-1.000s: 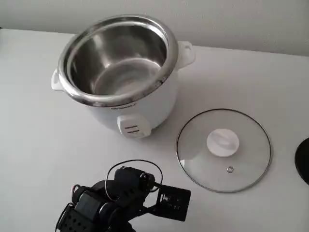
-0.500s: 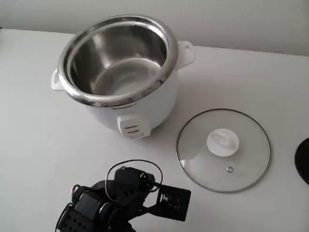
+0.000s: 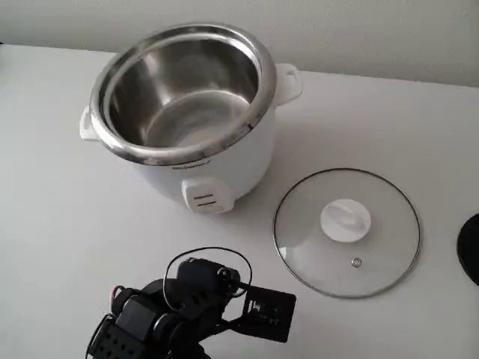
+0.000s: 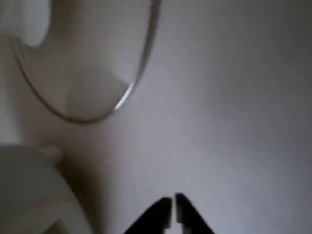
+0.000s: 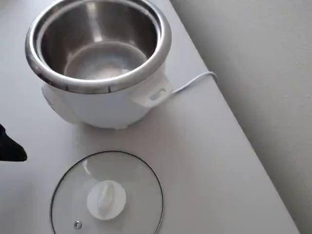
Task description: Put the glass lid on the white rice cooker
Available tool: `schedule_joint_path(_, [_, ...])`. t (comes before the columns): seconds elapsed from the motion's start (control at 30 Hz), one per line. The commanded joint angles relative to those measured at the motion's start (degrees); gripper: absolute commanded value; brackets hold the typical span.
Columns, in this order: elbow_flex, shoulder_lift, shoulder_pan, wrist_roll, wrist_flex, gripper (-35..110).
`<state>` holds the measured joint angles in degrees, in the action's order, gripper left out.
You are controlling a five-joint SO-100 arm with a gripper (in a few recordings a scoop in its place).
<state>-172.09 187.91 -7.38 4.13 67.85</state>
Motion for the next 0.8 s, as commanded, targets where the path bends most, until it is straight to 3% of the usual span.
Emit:
schedule_joint_path(0.0, [0.1,0.4,0.7,0.3,-1.9,0])
schedule_joint_path(0.23, [-1.0,0.4,0.6,1.6,-5.9,0])
schedule_joint_path(0.3, [-2.3,0.4,0.3,9.0,-10.2,0])
schedule_joint_path(0.37, [-4.6,0.4,-0.2,24.9,-14.9,0])
schedule_joint_path(0.4, [-4.7,0.4,-0.8,25.8,-16.5,0])
schedule_joint_path(0.5, [-4.7,0.5,-2.8,24.6,-23.2,0])
schedule_joint_path(0.67, [-4.8,-2.1,-9.1,12.0,-35.9,0])
schedule_joint_path(0.77, [-5.4,-14.2,-9.4,12.0,-50.8,0])
